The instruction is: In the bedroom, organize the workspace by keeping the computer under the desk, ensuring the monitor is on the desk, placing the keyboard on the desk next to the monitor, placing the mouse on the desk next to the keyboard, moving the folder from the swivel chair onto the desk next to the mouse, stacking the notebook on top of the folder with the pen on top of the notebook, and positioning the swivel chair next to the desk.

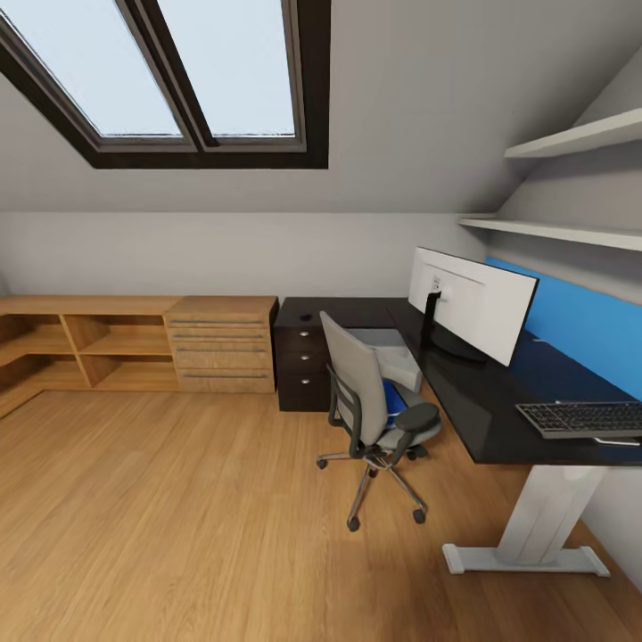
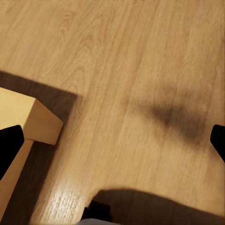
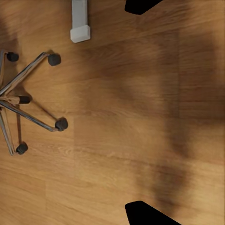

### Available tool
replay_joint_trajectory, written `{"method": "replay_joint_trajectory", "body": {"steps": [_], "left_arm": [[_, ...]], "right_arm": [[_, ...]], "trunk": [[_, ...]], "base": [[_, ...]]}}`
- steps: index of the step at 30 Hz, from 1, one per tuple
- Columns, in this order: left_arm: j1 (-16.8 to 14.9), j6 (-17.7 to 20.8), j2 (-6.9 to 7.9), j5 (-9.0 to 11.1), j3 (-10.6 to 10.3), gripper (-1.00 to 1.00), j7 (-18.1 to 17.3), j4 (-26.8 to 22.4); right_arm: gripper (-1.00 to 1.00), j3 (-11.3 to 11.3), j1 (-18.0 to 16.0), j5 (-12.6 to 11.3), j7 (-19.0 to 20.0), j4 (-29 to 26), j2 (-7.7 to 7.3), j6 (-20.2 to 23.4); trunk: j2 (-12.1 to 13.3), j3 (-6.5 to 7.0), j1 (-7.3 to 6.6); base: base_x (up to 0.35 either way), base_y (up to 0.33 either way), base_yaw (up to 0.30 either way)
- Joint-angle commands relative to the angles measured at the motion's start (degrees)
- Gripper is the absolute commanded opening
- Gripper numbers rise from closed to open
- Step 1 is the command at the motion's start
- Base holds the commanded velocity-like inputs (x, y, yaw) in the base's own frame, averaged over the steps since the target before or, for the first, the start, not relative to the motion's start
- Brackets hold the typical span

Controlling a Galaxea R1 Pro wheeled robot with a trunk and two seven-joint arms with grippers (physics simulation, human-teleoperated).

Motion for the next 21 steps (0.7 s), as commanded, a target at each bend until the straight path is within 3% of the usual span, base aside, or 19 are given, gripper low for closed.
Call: {"method": "replay_joint_trajectory", "body": {"steps": [1, 9, 15, 21], "left_arm": [[-0.01, -0.13, -0.01, 0.10, -0.01, 1.00, 0.01, -0.08], [-0.01, -0.03, 0.07, 0.07, -0.03, 1.00, 0.00, -0.17], [-0.01, -0.31, -0.29, 0.18, 0.05, 1.00, 0.03, -0.02], [-0.01, -0.30, -0.45, 0.21, 0.06, 1.00, 0.46, -0.30]], "right_arm": [[1.00, -0.02, -0.03, 0.02, 0.03, 0.03, -0.01, -0.17], [1.00, -0.05, -0.03, -0.04, -0.03, 0.03, -0.08, -0.20], [1.00, -0.23, -0.03, -0.12, -0.04, -0.35, -1.89, -0.27], [1.00, -0.19, -0.03, -0.06, -0.04, -0.40, -2.42, -0.18]], "trunk": [[-0.45, -0.24, 0.23], [-3.66, -1.68, 1.98], [-6.06, -2.76, 3.30], [-8.47, -3.83, 4.62]], "base": [[0.000, 0.000, 0.000], [0.000, 0.000, 0.000], [0.000, 0.000, 0.000], [0.000, 0.000, 0.000]]}}
